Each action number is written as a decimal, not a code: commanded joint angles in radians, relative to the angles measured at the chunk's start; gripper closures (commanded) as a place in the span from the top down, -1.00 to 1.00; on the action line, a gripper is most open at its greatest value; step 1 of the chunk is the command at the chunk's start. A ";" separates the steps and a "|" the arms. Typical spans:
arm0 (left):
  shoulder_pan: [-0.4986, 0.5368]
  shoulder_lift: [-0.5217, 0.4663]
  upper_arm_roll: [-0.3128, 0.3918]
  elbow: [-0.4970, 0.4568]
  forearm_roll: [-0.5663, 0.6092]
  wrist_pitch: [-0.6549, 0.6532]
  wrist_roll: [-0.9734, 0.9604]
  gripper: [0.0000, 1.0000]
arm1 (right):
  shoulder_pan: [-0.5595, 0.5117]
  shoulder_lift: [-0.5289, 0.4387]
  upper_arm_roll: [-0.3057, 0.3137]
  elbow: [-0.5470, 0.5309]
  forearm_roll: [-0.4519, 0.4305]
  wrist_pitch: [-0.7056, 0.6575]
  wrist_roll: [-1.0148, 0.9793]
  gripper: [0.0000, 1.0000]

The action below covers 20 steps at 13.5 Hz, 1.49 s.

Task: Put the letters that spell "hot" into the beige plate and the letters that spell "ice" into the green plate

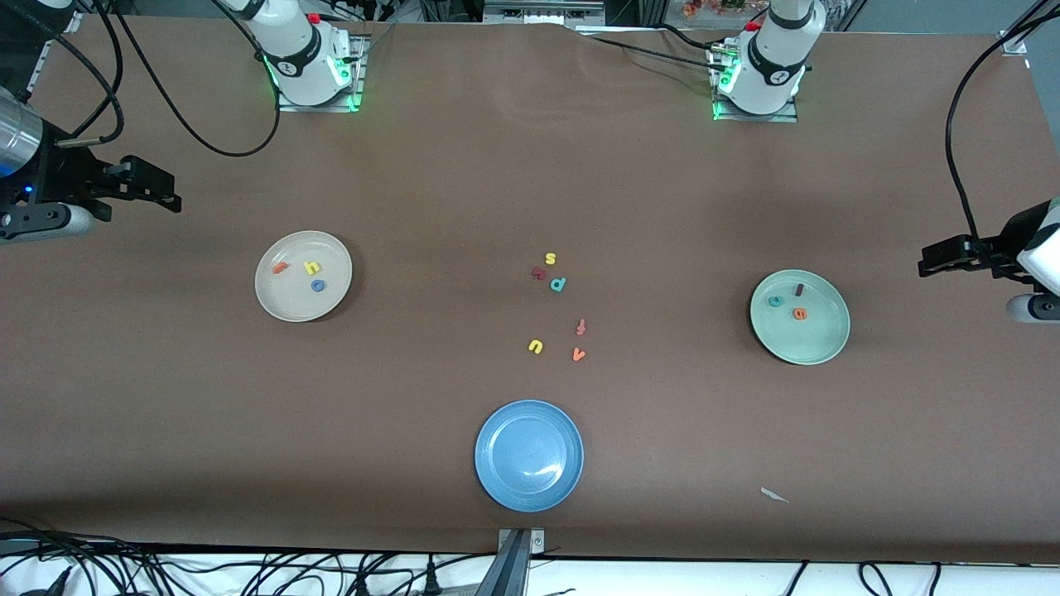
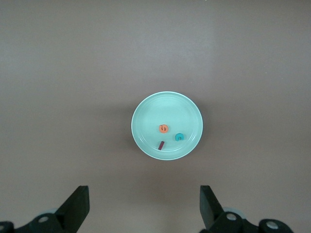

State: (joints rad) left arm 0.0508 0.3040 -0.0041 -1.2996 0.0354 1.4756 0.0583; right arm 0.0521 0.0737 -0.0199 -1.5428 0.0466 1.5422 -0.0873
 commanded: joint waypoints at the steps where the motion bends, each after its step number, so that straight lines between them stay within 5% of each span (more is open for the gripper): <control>1: -0.002 -0.003 -0.005 0.002 0.015 0.002 -0.011 1.00 | -0.006 0.012 -0.026 0.047 -0.007 -0.008 0.003 1.00; 20: -0.020 0.000 -0.005 0.002 0.004 0.005 -0.046 1.00 | -0.005 0.017 -0.032 0.053 -0.027 0.004 0.000 1.00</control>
State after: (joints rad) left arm 0.0296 0.3074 -0.0067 -1.2996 0.0354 1.4756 0.0219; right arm 0.0456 0.0793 -0.0534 -1.5180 0.0365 1.5529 -0.0874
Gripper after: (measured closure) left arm 0.000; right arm 0.000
